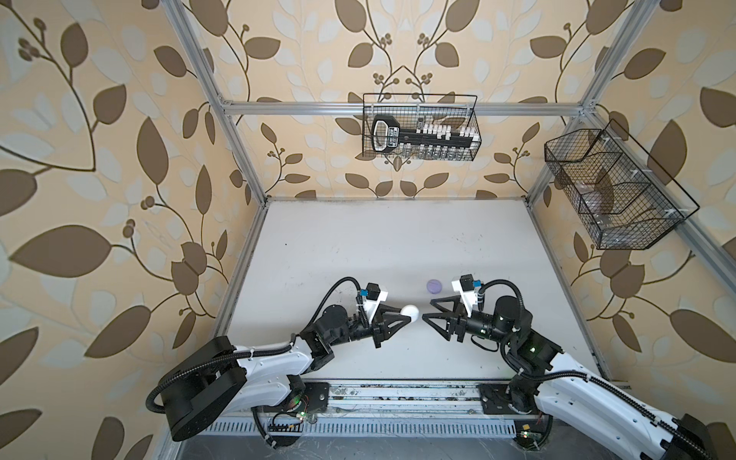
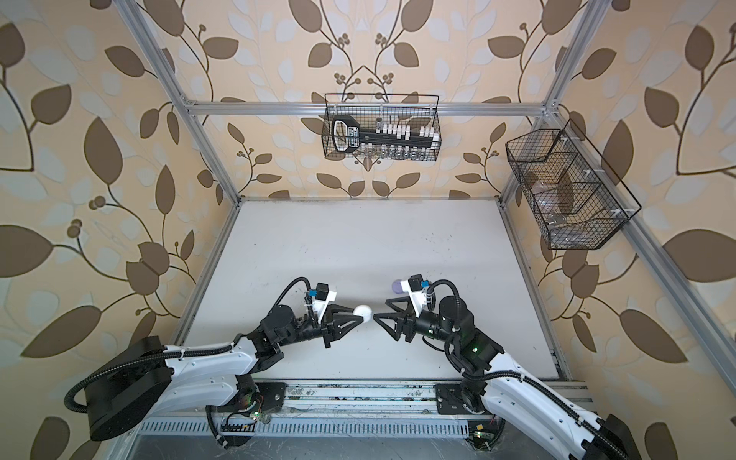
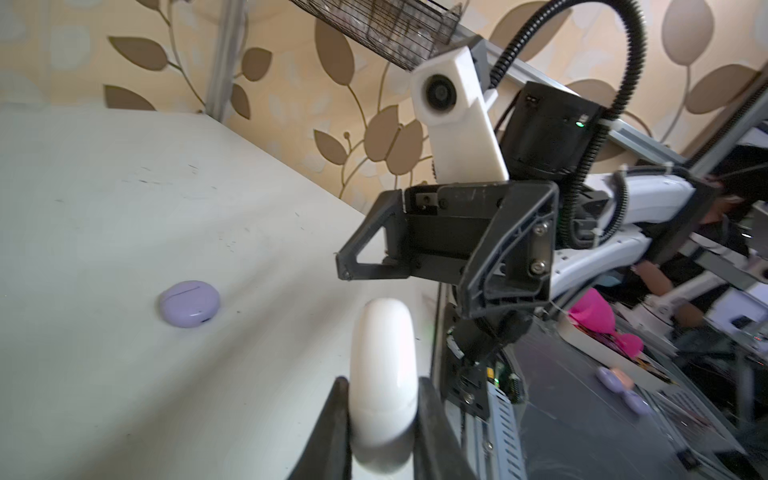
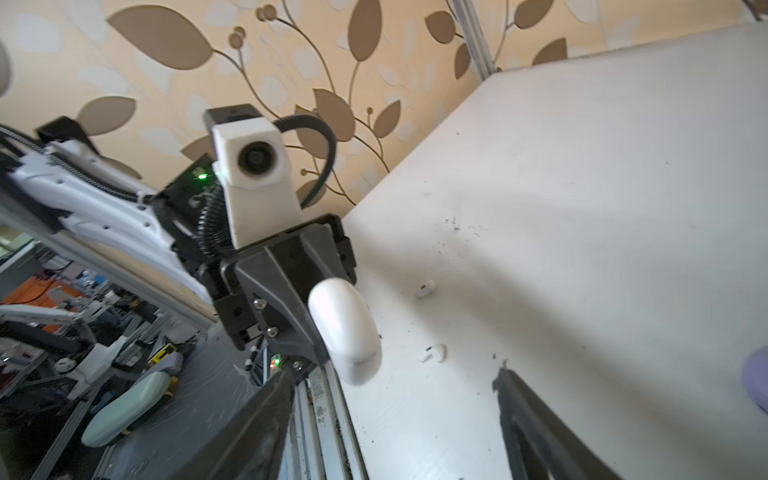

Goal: Insert the wireless bluetooth earbuds into the charging case
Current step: 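Open the right gripper and draw it back while the left gripper holds the earbud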

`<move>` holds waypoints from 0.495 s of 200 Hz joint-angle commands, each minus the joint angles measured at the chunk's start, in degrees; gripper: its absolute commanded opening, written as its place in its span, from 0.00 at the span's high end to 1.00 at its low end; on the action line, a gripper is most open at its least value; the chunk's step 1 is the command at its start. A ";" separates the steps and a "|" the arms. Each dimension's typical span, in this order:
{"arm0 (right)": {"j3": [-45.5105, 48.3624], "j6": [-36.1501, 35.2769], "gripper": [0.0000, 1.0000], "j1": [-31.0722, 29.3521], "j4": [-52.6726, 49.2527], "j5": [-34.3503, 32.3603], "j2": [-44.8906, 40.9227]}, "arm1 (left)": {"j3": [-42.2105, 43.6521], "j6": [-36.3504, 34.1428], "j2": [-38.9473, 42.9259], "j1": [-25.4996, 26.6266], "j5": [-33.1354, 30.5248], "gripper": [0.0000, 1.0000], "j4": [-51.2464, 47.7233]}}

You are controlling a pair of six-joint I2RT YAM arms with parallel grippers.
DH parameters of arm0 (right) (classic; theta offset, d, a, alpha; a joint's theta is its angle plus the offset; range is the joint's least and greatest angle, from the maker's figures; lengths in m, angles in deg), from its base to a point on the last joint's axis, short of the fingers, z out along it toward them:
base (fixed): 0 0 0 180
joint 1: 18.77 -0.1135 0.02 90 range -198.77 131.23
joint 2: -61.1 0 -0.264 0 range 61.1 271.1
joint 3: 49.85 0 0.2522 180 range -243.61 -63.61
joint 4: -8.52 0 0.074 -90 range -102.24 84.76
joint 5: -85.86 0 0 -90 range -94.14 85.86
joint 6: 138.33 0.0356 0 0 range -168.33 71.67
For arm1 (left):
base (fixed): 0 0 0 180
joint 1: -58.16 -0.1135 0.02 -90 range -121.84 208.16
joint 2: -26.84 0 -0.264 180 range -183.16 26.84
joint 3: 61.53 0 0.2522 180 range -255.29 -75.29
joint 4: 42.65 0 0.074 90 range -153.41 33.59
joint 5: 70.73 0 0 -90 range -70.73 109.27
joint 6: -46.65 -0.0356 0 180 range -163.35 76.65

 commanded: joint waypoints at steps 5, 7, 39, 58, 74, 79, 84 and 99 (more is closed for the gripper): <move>-5.22 -0.82 0.22 0.26 -7.53 -7.04 5.46 | 1.44 -6.20 -0.92 -0.23 -9.73 1.00 2.41; -5.48 -0.81 0.22 0.29 -7.81 -7.31 5.99 | 1.28 -6.37 -1.02 -0.23 -9.89 1.00 1.78; -8.85 -0.41 0.22 0.08 -10.73 -9.82 14.81 | 3.56 -9.59 -3.50 -0.19 -8.80 1.00 5.52; -10.11 0.05 0.22 -1.70 -10.81 -10.68 18.03 | 5.56 -13.08 -5.61 -0.01 -8.41 1.00 11.16; -12.07 0.16 0.22 -4.10 -12.86 -13.60 19.65 | 6.30 -16.05 -7.46 0.03 -7.99 1.00 13.23; -12.60 0.08 0.22 -4.64 -13.58 -14.17 20.02 | 6.48 -16.93 -8.03 0.03 -8.03 1.00 13.91; -13.17 0.12 0.22 -5.14 -14.41 -14.85 20.17 | 6.67 -17.39 -8.60 0.03 -8.22 1.00 14.82; -14.18 0.49 0.22 -6.56 -15.73 -16.48 20.28 | 7.32 -19.51 -10.59 0.05 -7.95 1.00 17.93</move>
